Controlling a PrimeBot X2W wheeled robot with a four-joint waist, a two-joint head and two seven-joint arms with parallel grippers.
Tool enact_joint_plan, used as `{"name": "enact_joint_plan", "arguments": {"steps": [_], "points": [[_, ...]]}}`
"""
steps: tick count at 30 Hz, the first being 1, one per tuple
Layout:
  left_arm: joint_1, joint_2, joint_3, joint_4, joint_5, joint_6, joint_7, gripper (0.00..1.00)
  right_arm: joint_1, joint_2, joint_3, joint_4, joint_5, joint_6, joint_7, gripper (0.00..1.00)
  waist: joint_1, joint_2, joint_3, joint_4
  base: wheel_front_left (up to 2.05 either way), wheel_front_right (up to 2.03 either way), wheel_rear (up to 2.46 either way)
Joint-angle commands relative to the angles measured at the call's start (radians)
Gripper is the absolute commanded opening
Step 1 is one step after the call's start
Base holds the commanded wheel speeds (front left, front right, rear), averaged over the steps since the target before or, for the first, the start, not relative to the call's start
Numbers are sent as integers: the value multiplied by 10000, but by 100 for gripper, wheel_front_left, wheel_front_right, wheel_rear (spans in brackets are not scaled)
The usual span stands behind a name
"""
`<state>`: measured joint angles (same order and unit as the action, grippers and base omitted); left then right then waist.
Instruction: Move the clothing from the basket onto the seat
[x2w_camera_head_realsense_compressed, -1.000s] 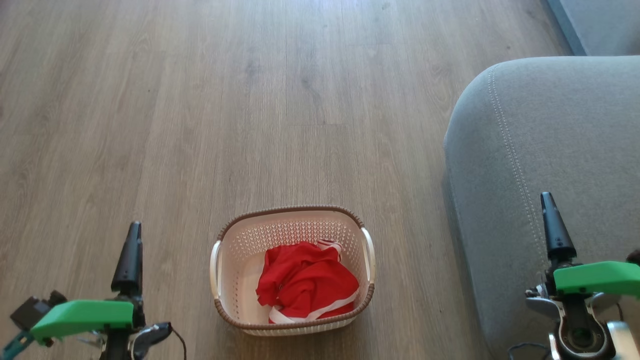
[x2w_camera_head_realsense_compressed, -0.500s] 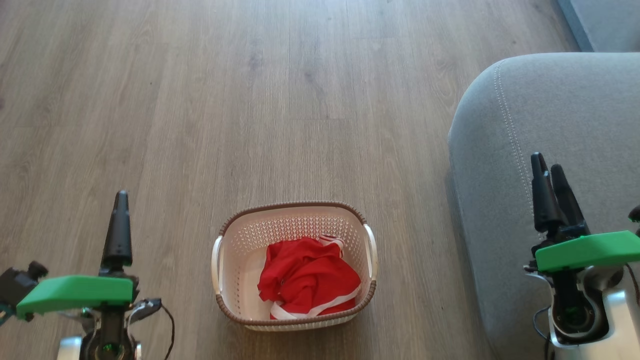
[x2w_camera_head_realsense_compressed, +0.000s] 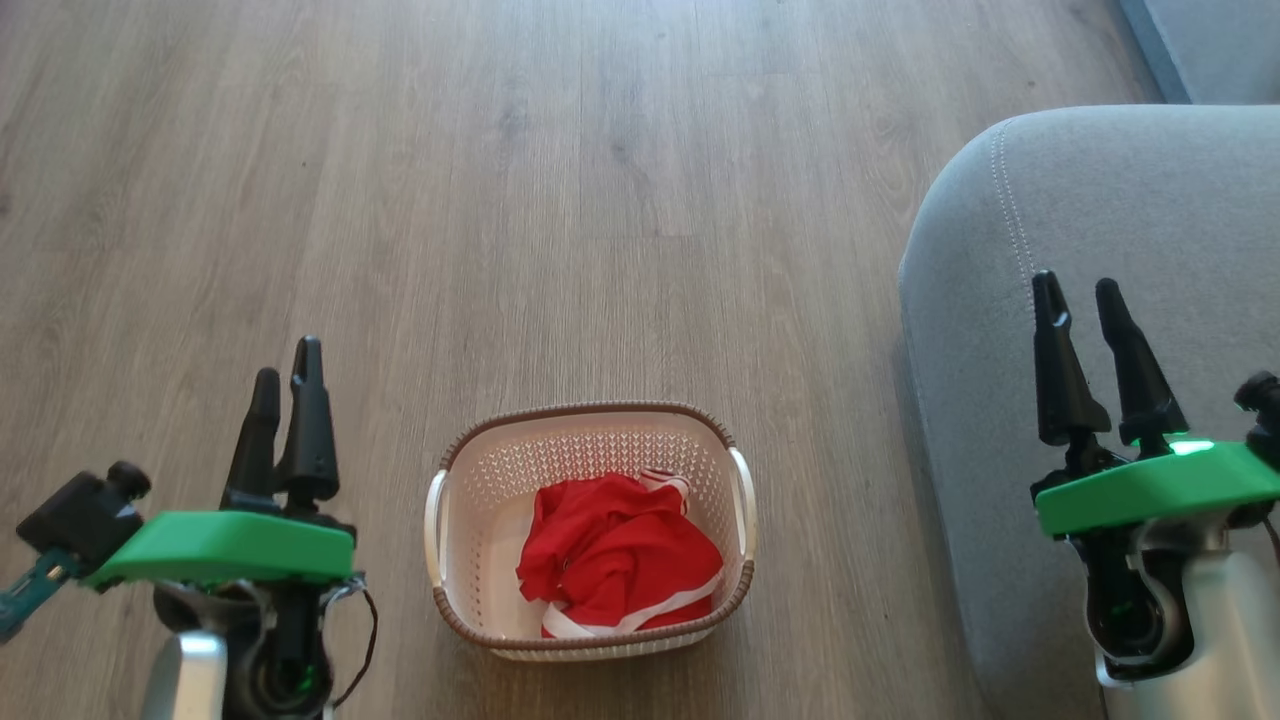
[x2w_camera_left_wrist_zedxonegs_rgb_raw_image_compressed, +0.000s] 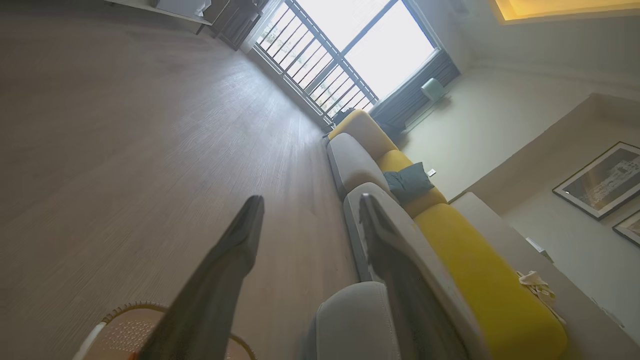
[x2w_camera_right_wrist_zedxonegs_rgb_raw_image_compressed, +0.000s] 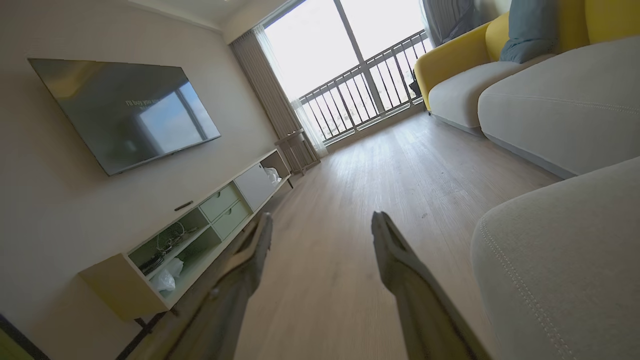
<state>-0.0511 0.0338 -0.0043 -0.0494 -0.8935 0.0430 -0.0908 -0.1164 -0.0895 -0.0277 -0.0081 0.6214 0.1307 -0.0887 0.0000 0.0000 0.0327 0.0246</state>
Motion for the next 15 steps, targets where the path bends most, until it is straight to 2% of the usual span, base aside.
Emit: {"name": "enact_joint_plan", "arguments": {"steps": [1, 7, 15], "points": [[-561, 101, 29, -570, 582, 218, -123, 100, -630, -218, 206, -549, -513, 1, -157, 100, 0, 0, -2, 12, 0, 0, 0], [-526, 108, -714, -658, 2286, 1010, -301, 100, -608, -164, 368, -676, -1388, 1, -333, 100, 0, 0, -18, 46, 0, 0, 0], [-559, 140, -1596, -364, 3899, 1540, -509, 100, -518, -275, 635, -521, -2257, 1, -539, 100, 0, 0, -33, 88, 0, 0, 0]]}}
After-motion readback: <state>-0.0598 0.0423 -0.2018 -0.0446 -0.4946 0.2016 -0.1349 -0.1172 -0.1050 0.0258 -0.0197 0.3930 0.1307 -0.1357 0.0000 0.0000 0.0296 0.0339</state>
